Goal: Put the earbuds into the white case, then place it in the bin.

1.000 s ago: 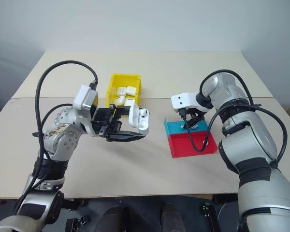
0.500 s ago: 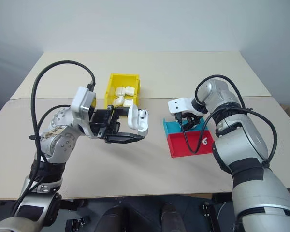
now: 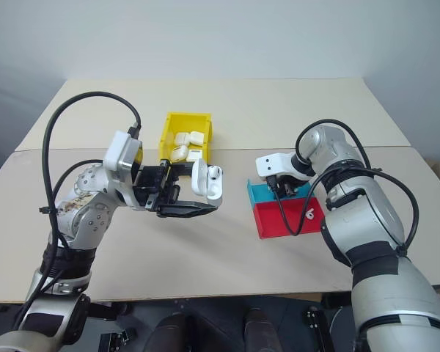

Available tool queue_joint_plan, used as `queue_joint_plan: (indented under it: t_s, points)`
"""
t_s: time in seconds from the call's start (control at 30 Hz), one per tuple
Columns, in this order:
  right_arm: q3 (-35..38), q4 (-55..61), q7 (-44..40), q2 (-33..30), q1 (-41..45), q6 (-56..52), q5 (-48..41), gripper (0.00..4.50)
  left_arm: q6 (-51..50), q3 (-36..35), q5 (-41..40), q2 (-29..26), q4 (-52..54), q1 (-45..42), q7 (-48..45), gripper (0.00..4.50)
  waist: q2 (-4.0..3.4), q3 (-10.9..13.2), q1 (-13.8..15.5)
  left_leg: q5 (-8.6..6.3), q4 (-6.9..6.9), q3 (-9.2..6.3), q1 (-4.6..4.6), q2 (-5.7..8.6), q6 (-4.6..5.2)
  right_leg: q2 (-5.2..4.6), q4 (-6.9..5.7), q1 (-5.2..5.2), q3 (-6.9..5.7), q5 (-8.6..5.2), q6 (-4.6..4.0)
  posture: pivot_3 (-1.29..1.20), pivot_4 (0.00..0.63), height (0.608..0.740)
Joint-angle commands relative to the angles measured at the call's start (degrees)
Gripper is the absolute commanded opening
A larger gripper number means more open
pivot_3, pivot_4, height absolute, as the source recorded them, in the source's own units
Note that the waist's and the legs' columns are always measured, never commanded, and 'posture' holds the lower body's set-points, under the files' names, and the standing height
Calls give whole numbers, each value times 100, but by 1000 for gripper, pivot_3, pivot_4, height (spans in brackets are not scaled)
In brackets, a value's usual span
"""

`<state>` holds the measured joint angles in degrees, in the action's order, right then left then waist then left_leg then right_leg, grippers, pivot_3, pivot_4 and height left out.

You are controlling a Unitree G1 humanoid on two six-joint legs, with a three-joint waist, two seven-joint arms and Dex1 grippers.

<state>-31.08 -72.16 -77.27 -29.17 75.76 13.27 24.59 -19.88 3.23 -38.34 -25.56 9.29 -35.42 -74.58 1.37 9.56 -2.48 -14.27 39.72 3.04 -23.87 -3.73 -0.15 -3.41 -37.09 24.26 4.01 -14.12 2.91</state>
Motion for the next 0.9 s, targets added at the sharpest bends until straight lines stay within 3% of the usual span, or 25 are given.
queue_joint_plan:
  t_s: [0.03,0.33,0.53,0.73,0.8,0.9]
  points:
    - [131,-19,79,-4,3,-32,32,1265,40,-130,-105,-47,133,-25,20,2747,0,0,-1,0,0,0,0,0,0,0,0,0,0,0,0,0,150,740]
    - [1220,156,-354,-246,348,-965,-842,1265,52,-118,-96,-49,18,-110,-57,2747,-1,0,2,1,-1,0,1,0,-2,0,-1,0,1,0,0,0,150,740]
    - [1995,1102,-871,-686,-37,-1847,-1598,1265,63,-104,-91,-52,-201,-261,-219,2747,-2,1,21,1,-1,0,0,0,-1,0,0,-2,0,0,0,0,150,740]
    - [1841,2165,-699,-960,-787,-1444,-1469,1265,85,-55,-50,-40,-532,-498,-497,2747,-2,1,30,0,0,1,1,2,0,0,5,-4,0,0,1,0,150,740]
    - [1590,2129,-680,-987,-767,-901,-1223,1644,111,-47,-28,-11,-609,-568,-541,2747,-10,6,-4,0,1,3,0,2,-1,0,3,0,4,0,1,0,150,740]
    - [1183,1823,-446,-907,-589,-228,-775,2562,113,-61,-24,19,-572,-556,-509,2747,-12,6,-33,0,-1,4,2,0,-1,3,3,2,6,0,0,0,150,740]
